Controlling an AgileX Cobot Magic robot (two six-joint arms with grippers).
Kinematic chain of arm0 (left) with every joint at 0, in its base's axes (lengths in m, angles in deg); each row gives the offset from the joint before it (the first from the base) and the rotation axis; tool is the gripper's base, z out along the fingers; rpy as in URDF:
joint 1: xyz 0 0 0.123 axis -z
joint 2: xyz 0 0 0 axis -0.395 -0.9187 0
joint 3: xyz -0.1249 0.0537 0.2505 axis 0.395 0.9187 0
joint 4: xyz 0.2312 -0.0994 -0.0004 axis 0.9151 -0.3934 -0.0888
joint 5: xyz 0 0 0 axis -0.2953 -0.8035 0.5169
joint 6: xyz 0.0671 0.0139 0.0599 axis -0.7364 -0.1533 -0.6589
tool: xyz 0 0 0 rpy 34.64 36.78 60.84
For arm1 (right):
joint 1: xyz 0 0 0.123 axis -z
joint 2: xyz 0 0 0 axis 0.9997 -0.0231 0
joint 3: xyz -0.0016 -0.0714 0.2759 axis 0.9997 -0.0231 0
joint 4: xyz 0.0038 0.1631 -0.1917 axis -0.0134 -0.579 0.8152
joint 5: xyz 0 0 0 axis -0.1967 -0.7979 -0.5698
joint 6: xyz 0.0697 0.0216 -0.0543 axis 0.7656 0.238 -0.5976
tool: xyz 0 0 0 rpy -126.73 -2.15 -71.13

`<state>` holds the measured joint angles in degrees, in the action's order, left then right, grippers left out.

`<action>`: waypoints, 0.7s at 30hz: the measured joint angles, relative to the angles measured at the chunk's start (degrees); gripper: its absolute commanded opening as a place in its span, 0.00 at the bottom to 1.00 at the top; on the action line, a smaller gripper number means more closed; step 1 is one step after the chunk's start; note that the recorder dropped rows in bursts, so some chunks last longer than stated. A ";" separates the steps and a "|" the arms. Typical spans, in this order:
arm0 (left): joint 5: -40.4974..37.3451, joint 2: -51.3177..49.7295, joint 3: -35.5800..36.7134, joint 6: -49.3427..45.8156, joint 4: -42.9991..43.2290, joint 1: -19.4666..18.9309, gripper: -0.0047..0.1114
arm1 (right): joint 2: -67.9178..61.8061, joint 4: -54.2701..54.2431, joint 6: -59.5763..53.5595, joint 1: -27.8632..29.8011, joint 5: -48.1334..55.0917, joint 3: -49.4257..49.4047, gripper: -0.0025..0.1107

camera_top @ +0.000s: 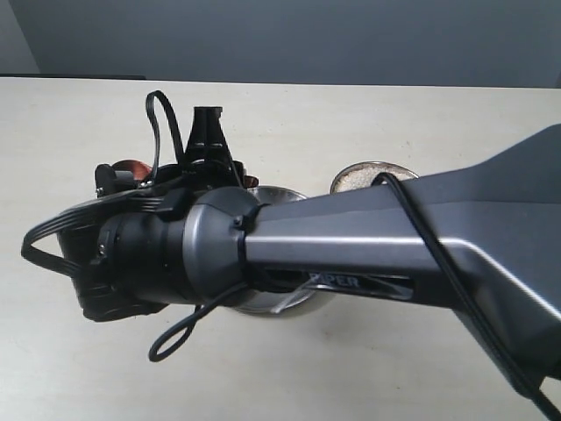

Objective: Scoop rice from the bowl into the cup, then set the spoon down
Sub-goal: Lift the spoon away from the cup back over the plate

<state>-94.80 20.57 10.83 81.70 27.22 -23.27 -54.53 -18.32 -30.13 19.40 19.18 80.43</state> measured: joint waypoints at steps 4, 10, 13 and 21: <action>0.00 0.00 0.00 0.00 0.00 0.00 0.04 | 0.00 -1.89 0.98 0.70 0.00 0.00 0.02; 0.00 0.00 0.00 0.00 0.44 0.00 0.04 | 0.09 -1.10 1.17 1.06 0.00 -0.04 0.02; 0.00 0.00 0.00 0.00 0.98 0.00 0.04 | 0.09 -1.80 0.33 1.06 0.00 -0.04 0.02; 0.00 0.00 0.00 0.00 1.62 0.00 0.04 | 0.09 -3.38 0.05 1.40 0.00 -0.04 0.02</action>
<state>-94.80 20.57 10.83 81.70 28.84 -23.27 -54.44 -21.70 -30.08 20.80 19.18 80.39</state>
